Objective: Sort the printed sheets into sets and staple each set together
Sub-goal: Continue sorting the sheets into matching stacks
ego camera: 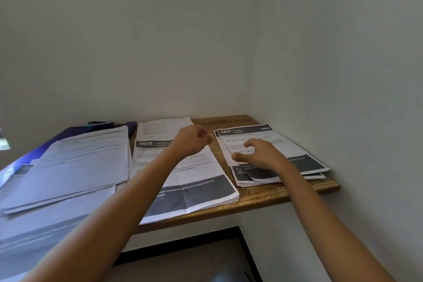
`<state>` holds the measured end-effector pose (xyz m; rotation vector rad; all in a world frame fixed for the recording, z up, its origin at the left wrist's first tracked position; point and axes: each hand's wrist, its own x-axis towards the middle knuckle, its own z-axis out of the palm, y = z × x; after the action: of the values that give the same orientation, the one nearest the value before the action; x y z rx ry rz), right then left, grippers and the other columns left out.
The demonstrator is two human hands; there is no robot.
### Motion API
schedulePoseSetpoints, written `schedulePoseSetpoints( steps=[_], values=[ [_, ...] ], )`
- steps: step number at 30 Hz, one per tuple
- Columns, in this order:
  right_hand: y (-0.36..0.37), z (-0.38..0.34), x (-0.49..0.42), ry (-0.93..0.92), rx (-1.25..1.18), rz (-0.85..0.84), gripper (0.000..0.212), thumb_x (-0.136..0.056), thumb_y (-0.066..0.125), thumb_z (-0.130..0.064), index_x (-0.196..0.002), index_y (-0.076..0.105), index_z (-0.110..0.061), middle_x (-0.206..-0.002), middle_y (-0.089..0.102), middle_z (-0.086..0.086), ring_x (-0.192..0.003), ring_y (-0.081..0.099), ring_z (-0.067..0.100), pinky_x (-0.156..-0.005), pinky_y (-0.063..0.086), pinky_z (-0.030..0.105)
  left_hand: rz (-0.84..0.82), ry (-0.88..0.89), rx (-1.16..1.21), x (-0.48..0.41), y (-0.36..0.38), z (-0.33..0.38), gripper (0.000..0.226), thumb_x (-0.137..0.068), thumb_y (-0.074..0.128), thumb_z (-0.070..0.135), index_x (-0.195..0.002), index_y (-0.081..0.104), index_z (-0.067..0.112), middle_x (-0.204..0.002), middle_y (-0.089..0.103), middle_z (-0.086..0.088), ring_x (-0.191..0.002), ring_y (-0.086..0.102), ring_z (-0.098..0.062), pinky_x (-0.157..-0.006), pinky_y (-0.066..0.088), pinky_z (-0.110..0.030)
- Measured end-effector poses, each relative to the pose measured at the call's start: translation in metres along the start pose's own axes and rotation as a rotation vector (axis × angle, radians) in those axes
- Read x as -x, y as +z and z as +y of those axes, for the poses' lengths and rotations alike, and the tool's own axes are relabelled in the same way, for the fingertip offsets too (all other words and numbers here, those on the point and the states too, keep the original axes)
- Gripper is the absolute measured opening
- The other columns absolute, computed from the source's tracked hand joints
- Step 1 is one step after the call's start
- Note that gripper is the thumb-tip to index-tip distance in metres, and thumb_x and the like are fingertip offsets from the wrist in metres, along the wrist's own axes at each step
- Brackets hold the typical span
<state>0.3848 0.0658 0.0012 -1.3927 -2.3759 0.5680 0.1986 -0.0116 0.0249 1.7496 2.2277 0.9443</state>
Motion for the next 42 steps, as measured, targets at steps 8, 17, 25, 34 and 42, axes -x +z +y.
schedulePoseSetpoints(
  steps=[8, 17, 25, 34, 42],
  values=[
    [0.015, 0.012, 0.008, -0.056, 0.039, -0.072, 0.081, -0.074, 0.069, -0.06, -0.138, 0.04, -0.02, -0.141, 0.044, 0.003, -0.123, 0.044, 0.02, -0.103, 0.038, 0.038, -0.117, 0.043, -0.081, -0.011, 0.06, -0.006, 0.036, -0.103, 0.037, 0.036, -0.12, 0.058, 0.012, -0.119, 0.063, -0.01, -0.106, 0.057, -0.025, -0.092, 0.045, -0.036],
    [0.009, -0.005, -0.007, -0.001, 0.197, -0.181, 0.074, -0.071, 0.07, -0.059, -0.127, 0.045, -0.018, -0.125, 0.051, 0.005, -0.11, 0.048, 0.022, -0.093, 0.044, 0.038, -0.05, 0.068, -0.066, -0.009, 0.076, -0.015, 0.031, -0.1, 0.043, 0.035, -0.114, 0.063, 0.014, -0.116, 0.065, -0.004, -0.102, 0.06, -0.02, -0.092, 0.05, -0.038],
    [0.006, -0.018, -0.014, -0.014, 0.214, -0.237, 0.042, -0.08, 0.065, -0.047, -0.107, 0.054, -0.016, -0.099, 0.058, 0.005, -0.093, 0.056, 0.018, -0.078, 0.045, 0.028, -0.011, 0.073, 0.024, -0.009, 0.076, -0.015, 0.03, -0.102, 0.043, 0.029, -0.119, 0.06, 0.012, -0.119, 0.063, -0.004, -0.097, 0.056, -0.013, -0.078, 0.042, -0.02],
    [0.015, -0.009, -0.006, -0.039, -0.005, -0.042, 0.02, -0.09, 0.056, -0.026, -0.075, 0.052, -0.013, -0.073, 0.055, 0.002, -0.065, 0.052, 0.013, -0.058, 0.039, 0.024, 0.164, -0.03, 0.433, -0.005, 0.061, -0.015, 0.026, -0.1, 0.048, 0.034, -0.118, 0.058, 0.019, -0.101, 0.058, 0.009, -0.085, 0.054, -0.002, -0.058, 0.037, -0.005],
    [0.03, -0.013, 0.028, -0.134, -0.072, 0.265, 0.006, -0.102, 0.039, -0.018, -0.097, 0.038, -0.014, -0.073, 0.047, -0.005, -0.059, 0.046, 0.005, -0.046, 0.032, 0.016, -0.002, -0.188, 0.83, -0.008, 0.061, -0.015, 0.066, -0.084, 0.048, 0.07, -0.122, 0.048, 0.017, -0.1, 0.059, 0.005, -0.108, 0.057, -0.019, -0.102, 0.044, -0.035]
  ],
)
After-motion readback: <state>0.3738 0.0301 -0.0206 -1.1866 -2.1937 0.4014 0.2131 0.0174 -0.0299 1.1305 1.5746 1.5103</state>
